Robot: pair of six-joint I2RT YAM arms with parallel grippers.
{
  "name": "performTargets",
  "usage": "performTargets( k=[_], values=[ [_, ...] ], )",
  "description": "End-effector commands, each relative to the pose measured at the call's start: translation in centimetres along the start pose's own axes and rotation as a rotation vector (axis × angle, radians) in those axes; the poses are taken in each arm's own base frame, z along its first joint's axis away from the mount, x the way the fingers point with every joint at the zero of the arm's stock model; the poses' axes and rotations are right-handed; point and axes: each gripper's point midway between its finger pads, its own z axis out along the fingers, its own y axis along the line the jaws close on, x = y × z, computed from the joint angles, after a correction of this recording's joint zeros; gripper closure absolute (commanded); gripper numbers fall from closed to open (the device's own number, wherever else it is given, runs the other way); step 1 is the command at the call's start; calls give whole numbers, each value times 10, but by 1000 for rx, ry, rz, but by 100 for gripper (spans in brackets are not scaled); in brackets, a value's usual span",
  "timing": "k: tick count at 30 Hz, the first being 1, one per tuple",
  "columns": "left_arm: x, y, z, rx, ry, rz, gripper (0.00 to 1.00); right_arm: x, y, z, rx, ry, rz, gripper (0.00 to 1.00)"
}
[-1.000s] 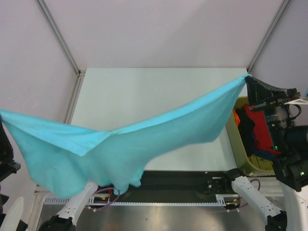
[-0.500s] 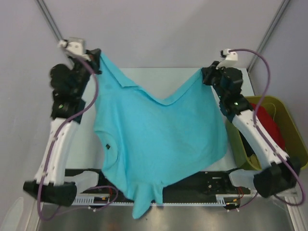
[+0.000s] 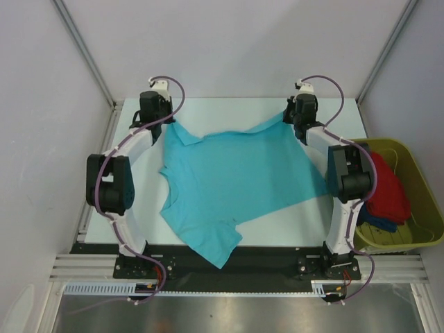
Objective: Fold and stack the t-shirts
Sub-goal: Flatten the tshirt out
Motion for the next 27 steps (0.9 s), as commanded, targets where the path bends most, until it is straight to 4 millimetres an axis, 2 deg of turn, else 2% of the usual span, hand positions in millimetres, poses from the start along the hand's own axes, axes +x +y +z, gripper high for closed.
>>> performTargets(
  k=[1,2,3,4,5,6,7,9,10,12,15,17,18,21,22,25,26,27],
  values=[
    [-49,7,10,-34,-126,-81,100,-52,2,18,-72,-114,17,100],
    [-37,7,18,-35,-93,-111,100,-41,-3,29,-68,-85,21,100],
    [-34,5,21,-29,-80,-128,100,-33,-8,35,-68,-48,29,100],
    [-40,3,23,-17,-85,-143,100,-48,-6,39,-73,-67,35,100],
    [-35,-2,25,0,-64,-178,100,-30,-14,47,-56,-13,47,100],
    [-35,-4,26,6,-58,-198,100,-30,-15,50,-64,-1,54,100],
    [-33,-5,25,7,-43,-222,100,-44,-20,52,-63,-19,72,100],
    [-34,-6,23,-3,-32,-287,100,-37,-24,57,-71,18,84,100],
    [-35,-6,21,-5,-31,-303,100,-45,-27,59,-68,8,89,100],
    [-39,-7,17,-8,-33,-351,100,-38,-31,62,-70,41,102,100],
    [-57,-14,19,32,-64,-366,100,-44,-44,58,-23,51,113,100],
    [-62,-17,24,46,-66,-365,100,-48,-54,54,32,39,112,100],
    [-57,-17,28,47,-43,-364,100,-49,-59,51,48,33,113,100],
    [-65,-15,40,42,-53,-364,100,-62,-66,44,83,6,79,100],
    [-57,-14,48,40,-38,-370,100,-66,-72,42,117,-3,66,100],
    [-58,-17,58,61,-37,-384,100,-73,-87,39,192,-10,14,100],
    [-50,-16,64,56,-21,-391,100,-73,-93,38,227,-10,5,100],
    [-52,-16,65,59,-23,-397,100,-75,-97,36,241,-13,-3,100]
  ],
)
